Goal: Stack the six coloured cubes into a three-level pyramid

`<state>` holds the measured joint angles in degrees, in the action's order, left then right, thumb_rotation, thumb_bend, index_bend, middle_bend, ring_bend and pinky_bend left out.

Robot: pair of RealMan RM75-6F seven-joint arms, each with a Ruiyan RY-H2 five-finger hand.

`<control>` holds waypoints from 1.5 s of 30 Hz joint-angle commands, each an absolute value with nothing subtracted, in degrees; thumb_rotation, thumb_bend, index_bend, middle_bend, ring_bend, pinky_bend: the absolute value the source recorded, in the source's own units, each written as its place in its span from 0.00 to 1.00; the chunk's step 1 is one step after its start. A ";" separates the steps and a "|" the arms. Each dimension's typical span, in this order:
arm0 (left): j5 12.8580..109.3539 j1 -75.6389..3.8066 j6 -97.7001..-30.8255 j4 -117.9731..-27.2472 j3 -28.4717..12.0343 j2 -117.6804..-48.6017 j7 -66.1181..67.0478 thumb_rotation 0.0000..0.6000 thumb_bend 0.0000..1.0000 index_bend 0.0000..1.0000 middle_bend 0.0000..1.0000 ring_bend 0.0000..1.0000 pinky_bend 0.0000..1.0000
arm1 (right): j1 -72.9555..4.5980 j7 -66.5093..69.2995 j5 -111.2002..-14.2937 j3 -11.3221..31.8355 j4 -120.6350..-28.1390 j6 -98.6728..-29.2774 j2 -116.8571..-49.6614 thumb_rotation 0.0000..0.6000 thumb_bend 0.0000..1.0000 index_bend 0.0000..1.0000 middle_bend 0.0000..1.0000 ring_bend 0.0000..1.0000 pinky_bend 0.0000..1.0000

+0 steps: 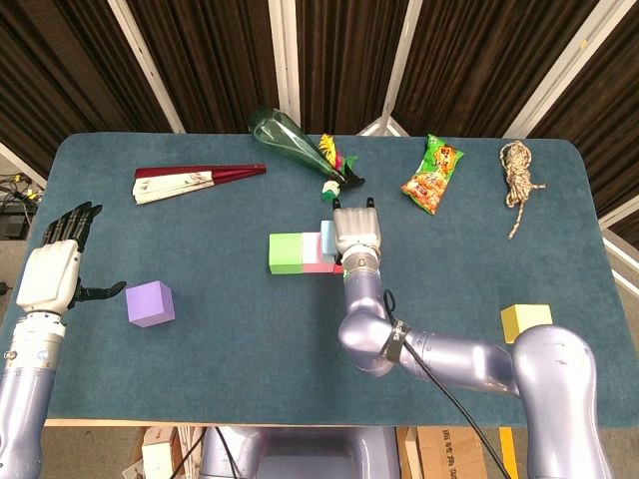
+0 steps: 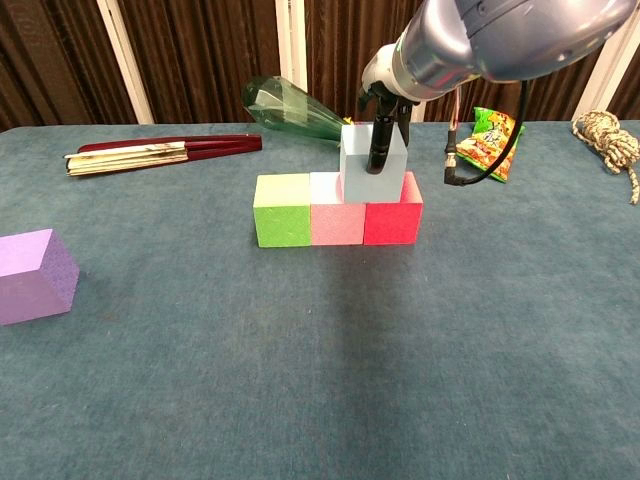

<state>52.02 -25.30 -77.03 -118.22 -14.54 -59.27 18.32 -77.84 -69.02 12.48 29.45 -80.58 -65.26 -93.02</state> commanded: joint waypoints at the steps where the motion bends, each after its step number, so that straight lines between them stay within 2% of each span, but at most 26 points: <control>1: 52.02 -25.30 -77.03 -118.23 -14.55 -59.26 18.31 1.00 0.05 0.00 0.00 0.00 0.00 | -77.73 -68.96 12.41 29.36 -80.59 -65.20 -93.09 1.00 0.31 0.05 0.41 0.37 0.00; 7: 51.92 -25.34 -77.05 -118.14 -14.53 -59.30 18.40 1.00 0.05 0.00 0.00 0.00 0.00 | -77.49 -69.39 12.26 28.92 -80.78 -64.46 -92.94 1.00 0.31 0.00 0.27 0.35 0.00; 17: 51.84 -25.41 -77.12 -118.16 -14.48 -59.43 18.57 1.00 0.05 0.00 0.00 0.00 0.00 | -77.35 -69.69 12.35 28.54 -81.36 -63.54 -92.57 1.00 0.31 0.00 0.13 0.24 0.00; 20: 51.86 -25.41 -77.17 -118.14 -14.45 -59.47 18.64 1.00 0.05 0.00 0.00 0.00 0.00 | -77.32 -69.52 12.31 28.53 -81.72 -63.42 -92.44 1.00 0.31 0.00 0.05 0.16 0.00; 22: 51.85 -25.40 -77.25 -118.11 -14.51 -59.48 18.57 1.00 0.05 0.00 0.00 0.00 0.00 | -77.22 -69.33 12.40 28.60 -82.27 -63.47 -92.20 1.00 0.31 0.00 0.01 0.07 0.00; 25: 51.91 -25.40 -77.31 -118.02 -14.50 -59.49 18.61 1.00 0.05 0.00 0.00 0.00 0.00 | -76.93 -68.98 12.40 28.77 -83.75 -63.72 -91.43 1.00 0.31 0.00 0.00 0.01 0.00; 34: 52.11 -25.41 -77.47 -117.85 -14.33 -59.65 18.96 1.00 0.05 0.00 0.00 0.00 0.00 | -73.02 -64.86 7.51 27.94 -95.04 -66.09 -84.92 1.00 0.31 0.00 0.00 0.00 0.00; 39: 52.53 -25.32 -78.01 -117.96 -14.26 -59.75 19.34 1.00 0.05 0.00 0.00 0.00 0.00 | -69.12 -61.31 1.74 25.68 -100.37 -67.35 -80.16 1.00 0.31 0.00 0.00 0.00 0.00; 45: 53.27 -25.31 -78.58 -118.04 -13.88 -60.13 20.34 1.00 0.05 0.00 0.00 0.00 0.00 | -60.97 -52.51 -11.16 21.26 -105.21 -70.25 -74.20 1.00 0.31 0.00 0.00 0.00 0.00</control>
